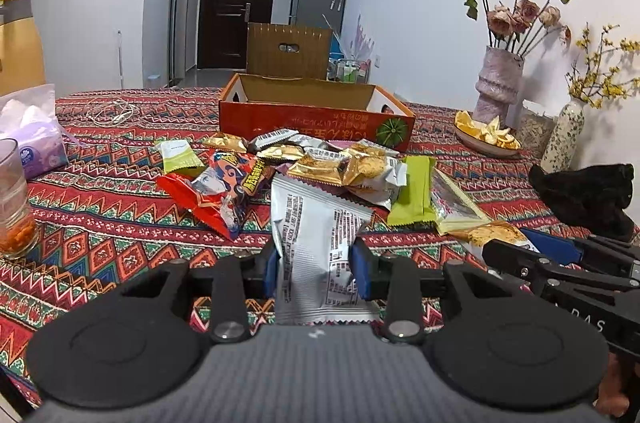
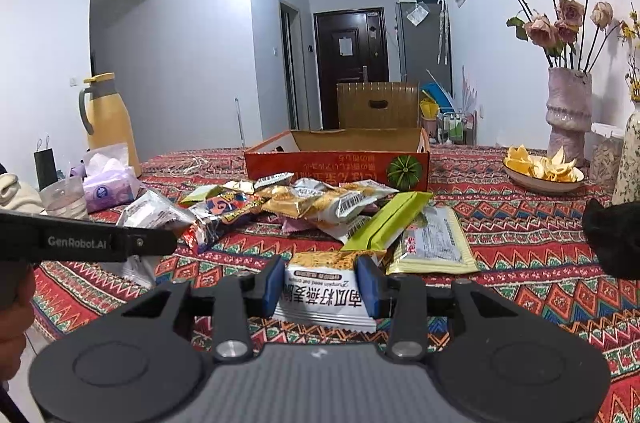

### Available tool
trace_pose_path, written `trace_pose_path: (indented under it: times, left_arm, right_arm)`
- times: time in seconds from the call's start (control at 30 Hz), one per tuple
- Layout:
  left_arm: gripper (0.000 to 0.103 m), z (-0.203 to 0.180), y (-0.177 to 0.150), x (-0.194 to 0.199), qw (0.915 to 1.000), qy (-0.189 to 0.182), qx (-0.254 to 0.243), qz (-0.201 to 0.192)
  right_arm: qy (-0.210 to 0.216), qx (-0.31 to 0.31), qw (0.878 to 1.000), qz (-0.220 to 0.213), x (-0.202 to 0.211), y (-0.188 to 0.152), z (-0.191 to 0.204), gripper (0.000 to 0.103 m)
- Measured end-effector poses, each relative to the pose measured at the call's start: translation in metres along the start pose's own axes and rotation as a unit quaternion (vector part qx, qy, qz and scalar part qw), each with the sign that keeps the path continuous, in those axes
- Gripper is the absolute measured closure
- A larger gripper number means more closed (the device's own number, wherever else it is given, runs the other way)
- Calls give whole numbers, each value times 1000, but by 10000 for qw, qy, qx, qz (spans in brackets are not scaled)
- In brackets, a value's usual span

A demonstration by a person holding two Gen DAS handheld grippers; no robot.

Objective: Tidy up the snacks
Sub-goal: 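Lift the white packet with the left tool while the right tool lifts a white packet, then lower both packets into the orange box and open both tools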

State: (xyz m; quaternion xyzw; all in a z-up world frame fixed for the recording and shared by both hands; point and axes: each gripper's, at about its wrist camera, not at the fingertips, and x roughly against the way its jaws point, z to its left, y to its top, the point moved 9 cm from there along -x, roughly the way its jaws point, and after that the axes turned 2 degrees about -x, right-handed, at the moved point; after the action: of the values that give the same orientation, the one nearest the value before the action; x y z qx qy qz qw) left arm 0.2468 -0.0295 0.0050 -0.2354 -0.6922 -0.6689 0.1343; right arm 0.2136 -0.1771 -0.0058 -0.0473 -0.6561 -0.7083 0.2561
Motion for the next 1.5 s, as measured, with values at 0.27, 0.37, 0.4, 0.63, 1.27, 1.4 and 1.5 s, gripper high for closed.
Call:
trace_pose_path:
  times: [0.27, 0.37, 0.4, 0.63, 1.27, 1.4, 1.5]
  left_arm:
    - [66, 12, 36, -22, 9998, 4, 15, -196]
    - [66, 19, 62, -41, 9995, -81, 88, -290]
    - [66, 21, 71, -48, 9994, -125, 111, -307]
    - [67, 32, 152, -129, 9988, -336, 138, -335]
    - [68, 72, 242, -446, 9820, -308, 1014, 1566]
    - [67, 80, 226, -490, 9754, -221, 1025, 1941]
    - [66, 87, 217, -508, 9659, -340, 1391, 2156]
  right_arm:
    - [-4, 46, 9999, -112, -20, 25, -8, 64]
    - [57, -38, 9998, -182, -39, 47, -18, 64]
    - [84, -56, 9997, -204, -46, 55, -21, 64]
    - [316, 113, 9988, -366, -119, 131, -41, 64]
    - [30, -261, 9891, 1448, -463, 208, -96, 64]
    - [-230, -303, 9779, 2058, -509, 189, -107, 65]
    - [-176, -568, 9720, 2273, -526, 182, -111, 63]
